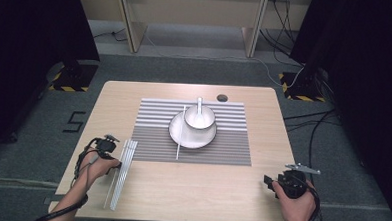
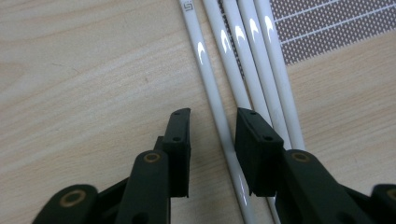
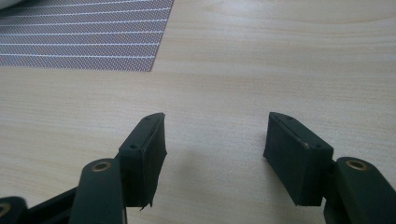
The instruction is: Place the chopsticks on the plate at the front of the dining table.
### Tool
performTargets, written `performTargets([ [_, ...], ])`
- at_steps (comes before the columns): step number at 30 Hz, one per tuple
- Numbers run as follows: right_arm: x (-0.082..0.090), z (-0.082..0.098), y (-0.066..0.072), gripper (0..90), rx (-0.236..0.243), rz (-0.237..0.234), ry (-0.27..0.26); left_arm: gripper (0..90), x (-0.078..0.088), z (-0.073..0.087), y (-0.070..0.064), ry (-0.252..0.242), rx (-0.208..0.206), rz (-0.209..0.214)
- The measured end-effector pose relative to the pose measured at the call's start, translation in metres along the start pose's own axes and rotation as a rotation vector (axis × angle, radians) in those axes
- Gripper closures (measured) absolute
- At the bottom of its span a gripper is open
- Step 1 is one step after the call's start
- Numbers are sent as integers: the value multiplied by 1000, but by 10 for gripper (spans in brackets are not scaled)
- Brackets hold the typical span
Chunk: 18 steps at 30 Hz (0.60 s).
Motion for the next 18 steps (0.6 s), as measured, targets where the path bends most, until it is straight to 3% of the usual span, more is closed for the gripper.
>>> performTargets([
  [10,0,0,0,386,1,-1,1,785,2,8,9,27,-13,-9],
  [18,-1,0,1,386,0,-2,2,843,7,19,27,59,-16,-47],
])
Point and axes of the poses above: each handheld gripper's, and its own axes: x roughly backward along the jaws, z roughly out of its underside, y roughly to its left, the point moved 10 cm from there along -x, roughly forward along the jaws, and after that the axes turned 8 degrees about x, right-handed, at the moved point
